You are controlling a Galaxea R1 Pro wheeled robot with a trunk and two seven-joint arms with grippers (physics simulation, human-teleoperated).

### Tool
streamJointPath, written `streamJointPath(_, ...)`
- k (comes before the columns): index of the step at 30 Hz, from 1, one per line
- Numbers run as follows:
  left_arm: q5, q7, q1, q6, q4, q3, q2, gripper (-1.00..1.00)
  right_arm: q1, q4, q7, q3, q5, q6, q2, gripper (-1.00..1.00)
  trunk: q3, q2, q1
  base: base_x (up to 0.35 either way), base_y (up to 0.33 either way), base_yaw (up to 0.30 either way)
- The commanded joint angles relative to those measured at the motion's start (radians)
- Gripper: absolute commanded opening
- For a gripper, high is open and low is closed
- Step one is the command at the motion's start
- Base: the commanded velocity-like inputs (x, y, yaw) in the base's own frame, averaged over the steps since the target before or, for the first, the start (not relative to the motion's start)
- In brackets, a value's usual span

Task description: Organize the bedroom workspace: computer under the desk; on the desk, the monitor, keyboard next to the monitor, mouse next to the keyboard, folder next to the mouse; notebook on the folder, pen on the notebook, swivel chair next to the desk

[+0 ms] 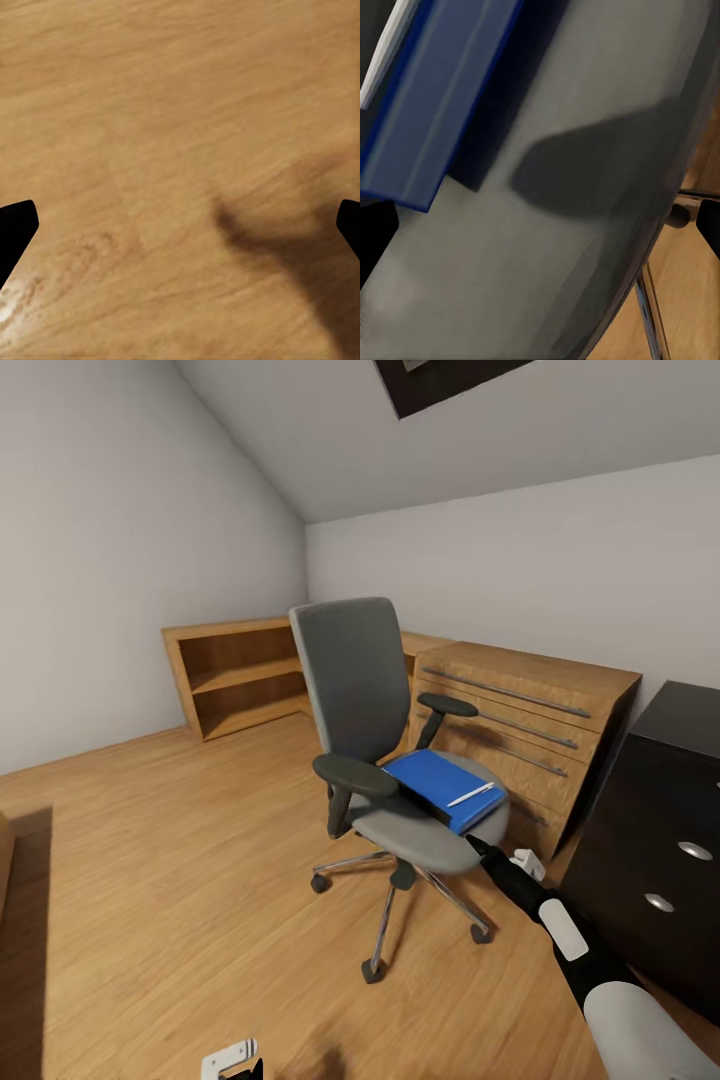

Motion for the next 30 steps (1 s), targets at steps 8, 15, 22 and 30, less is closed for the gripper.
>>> streamJointPath(8, 0.001, 0.0, 0.0, -0.003, 0.0, 0.003, -0.001, 1.0, 0.0, 0.0, 0.002, -0.004, -0.008, 0.009, 0.0, 1.0, -0.001, 0.0, 0.0, -0.131, 0.029, 0.002)
streamJointPath(15, 0.001, 0.0, 0.0, -0.003, 0.0, 0.003, -0.001, 1.0, -0.001, 0.0, 0.002, -0.004, -0.008, 0.009, 0.0, 1.0, -0.001, 0.0, 0.0, -0.249, 0.11, 0.0)
streamJointPath(22, 0.001, 0.0, 0.0, -0.003, 0.0, 0.003, 0.0, 1.0, -0.001, 0.0, 0.002, -0.004, -0.008, 0.009, 0.0, 1.0, -0.001, 0.0, 0.0, -0.071, 0.03, 0.0)
streamJointPath(30, 0.001, -0.001, 0.0, -0.003, 0.0, 0.003, 0.001, 1.0, 0.0, 0.0, 0.002, -0.004, -0.008, 0.009, 0.0, 1.0, -0.001, 0.0, 0.0, 0.058, 0.062, 0.0)
